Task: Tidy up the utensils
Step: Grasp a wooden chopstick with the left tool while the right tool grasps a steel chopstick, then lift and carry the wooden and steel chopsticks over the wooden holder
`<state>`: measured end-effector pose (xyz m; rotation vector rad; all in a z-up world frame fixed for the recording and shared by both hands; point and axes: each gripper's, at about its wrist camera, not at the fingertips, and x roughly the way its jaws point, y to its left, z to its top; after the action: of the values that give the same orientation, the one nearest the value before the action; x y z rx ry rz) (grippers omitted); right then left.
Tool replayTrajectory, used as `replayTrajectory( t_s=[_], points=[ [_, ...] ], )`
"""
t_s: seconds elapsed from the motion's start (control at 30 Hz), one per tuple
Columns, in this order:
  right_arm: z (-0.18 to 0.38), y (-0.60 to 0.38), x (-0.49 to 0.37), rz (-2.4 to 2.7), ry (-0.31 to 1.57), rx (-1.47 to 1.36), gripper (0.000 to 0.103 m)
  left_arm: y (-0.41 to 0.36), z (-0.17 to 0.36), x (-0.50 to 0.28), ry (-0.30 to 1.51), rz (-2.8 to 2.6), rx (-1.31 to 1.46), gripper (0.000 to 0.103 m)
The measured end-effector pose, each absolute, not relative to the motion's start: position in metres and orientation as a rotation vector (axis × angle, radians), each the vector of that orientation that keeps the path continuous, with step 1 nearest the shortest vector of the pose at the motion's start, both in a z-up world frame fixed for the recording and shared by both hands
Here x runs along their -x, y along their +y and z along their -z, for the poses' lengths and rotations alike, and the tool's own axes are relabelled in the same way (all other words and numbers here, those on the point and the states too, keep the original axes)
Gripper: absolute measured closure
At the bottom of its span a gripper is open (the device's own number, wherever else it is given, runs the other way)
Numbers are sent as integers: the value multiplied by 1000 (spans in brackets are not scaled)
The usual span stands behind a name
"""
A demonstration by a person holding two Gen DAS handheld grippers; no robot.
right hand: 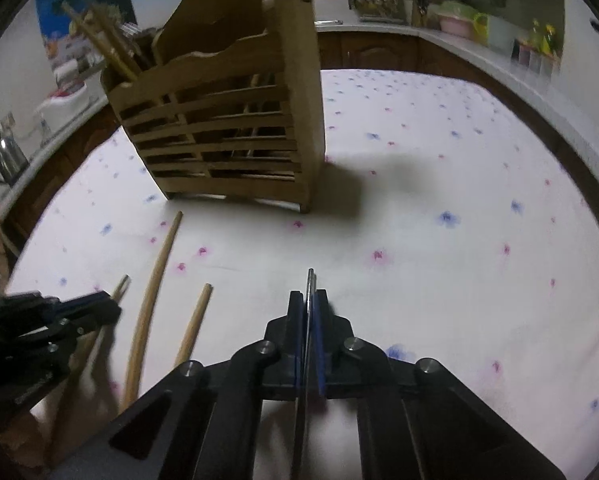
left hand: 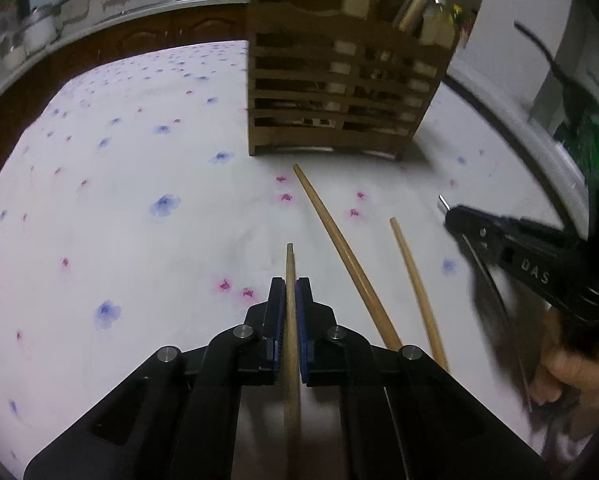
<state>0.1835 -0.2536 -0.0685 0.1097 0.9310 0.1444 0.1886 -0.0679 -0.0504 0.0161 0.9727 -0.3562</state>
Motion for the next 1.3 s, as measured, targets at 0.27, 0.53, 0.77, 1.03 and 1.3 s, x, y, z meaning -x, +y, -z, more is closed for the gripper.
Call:
replayTrajectory(
  t_s=[0.27,0.53,0.77,1.03,1.3],
  points=[
    [9,-264,-139,-209,786,-224,99,-24,1,-155,861,413,182,99],
    [-61,-275,-96,-245,613,-253,99,10,-66,-116,707,459,266,99],
    [-101,-279,-78,-250,504,-243,99,26,-97,-103,600,450,292,99],
    [-109,-281,-78,-249,482,-239,99,27,-109,-99,558,437,283,99],
    [-109,-284,-79,-246,483,-247,99,23,-114,-107,539,423,281,99]
  ],
)
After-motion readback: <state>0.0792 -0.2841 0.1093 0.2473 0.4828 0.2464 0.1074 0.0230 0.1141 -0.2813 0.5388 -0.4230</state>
